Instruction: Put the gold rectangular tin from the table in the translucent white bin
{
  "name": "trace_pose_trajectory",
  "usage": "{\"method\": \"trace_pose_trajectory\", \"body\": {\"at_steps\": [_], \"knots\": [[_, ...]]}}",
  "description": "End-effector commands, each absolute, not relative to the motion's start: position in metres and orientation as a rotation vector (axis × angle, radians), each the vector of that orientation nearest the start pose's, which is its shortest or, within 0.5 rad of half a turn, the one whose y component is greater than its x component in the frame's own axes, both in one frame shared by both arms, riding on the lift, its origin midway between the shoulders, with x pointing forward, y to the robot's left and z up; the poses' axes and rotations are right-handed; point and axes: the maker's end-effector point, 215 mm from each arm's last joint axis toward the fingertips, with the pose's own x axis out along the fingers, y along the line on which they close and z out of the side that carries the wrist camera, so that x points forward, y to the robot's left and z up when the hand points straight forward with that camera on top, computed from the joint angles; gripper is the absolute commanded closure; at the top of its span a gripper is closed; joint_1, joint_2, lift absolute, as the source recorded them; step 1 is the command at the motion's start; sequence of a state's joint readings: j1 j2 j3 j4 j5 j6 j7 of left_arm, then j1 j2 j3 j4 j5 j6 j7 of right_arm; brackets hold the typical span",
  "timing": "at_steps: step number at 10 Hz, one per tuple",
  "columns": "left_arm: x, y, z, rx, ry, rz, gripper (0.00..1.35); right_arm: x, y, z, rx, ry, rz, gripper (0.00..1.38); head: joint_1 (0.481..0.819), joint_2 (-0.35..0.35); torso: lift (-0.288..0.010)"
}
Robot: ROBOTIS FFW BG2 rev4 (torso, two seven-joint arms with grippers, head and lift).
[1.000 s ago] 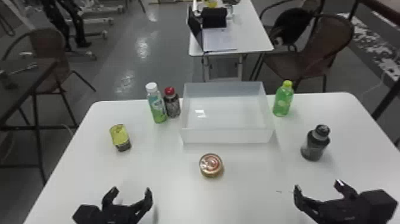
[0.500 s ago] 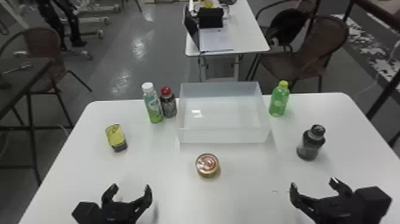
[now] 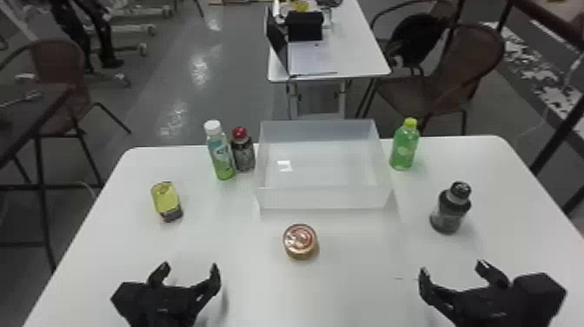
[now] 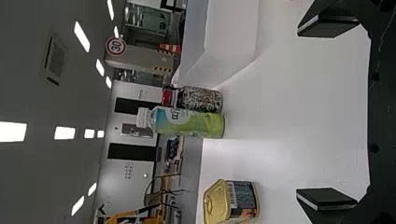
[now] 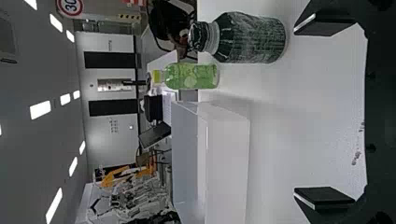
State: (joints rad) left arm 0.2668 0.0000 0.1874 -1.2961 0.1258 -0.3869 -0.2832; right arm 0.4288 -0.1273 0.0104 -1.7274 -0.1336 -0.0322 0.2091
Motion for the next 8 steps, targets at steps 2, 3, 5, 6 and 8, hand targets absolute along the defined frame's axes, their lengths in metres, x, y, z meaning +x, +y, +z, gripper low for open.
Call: {"method": "trace_pose_trajectory", "body": {"at_steps": [2, 3, 5, 6, 8], "knots": [[0.464, 0.312, -0.508, -0.048, 0.144, 0.027, 0.1, 0.435, -0.208, -0.465, 0.038, 0.237, 0.239, 0.08, 0.695, 0.108, -0.056], [0.472, 0.319, -0.506, -0.042, 0.14, 0.051, 0.1, 0.435, -0.207, -0.465, 0.04, 0.237, 0.24, 0.08, 0.695, 0.122, -0.056], [0.496, 0.323, -0.496, -0.051, 0.117, 0.096, 0.11, 0.434, -0.202, -0.466, 0.047, 0.238, 0.243, 0.08, 0.695, 0.144, -0.056], [0.505, 0.323, -0.496, -0.064, 0.117, 0.114, 0.12, 0.434, -0.2, -0.466, 0.052, 0.239, 0.246, 0.08, 0.695, 0.147, -0.056], [0.525, 0.315, -0.503, -0.08, 0.147, 0.112, 0.11, 0.434, -0.193, -0.467, 0.062, 0.239, 0.255, 0.08, 0.695, 0.149, -0.056]]}}
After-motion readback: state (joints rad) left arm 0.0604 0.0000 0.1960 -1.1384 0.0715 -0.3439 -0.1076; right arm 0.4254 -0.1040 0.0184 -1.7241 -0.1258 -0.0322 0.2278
